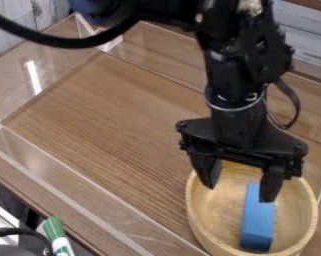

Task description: Put the blue block in the brown bowl

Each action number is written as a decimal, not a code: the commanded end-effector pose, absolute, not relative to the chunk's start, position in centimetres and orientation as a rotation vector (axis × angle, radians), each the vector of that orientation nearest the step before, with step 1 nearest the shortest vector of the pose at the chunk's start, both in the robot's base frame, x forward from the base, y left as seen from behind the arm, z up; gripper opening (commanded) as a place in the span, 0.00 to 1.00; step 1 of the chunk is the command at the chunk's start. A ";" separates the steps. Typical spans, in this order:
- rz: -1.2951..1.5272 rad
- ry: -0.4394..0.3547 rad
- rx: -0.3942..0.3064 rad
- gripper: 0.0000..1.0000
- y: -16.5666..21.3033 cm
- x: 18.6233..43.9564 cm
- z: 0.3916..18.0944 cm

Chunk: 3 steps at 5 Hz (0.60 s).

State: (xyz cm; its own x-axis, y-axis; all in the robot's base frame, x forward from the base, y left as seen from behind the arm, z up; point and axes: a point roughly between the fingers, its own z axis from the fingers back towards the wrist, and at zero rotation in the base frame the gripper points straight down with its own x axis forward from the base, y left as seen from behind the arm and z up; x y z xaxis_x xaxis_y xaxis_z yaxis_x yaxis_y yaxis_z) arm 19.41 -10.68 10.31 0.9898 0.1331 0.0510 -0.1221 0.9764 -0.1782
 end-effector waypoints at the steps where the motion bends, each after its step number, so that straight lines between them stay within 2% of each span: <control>1: 0.118 -0.108 -0.192 1.00 -11.2 20.4 11.4; 3: 0.115 -0.107 -0.181 1.00 -11.4 20.5 11.2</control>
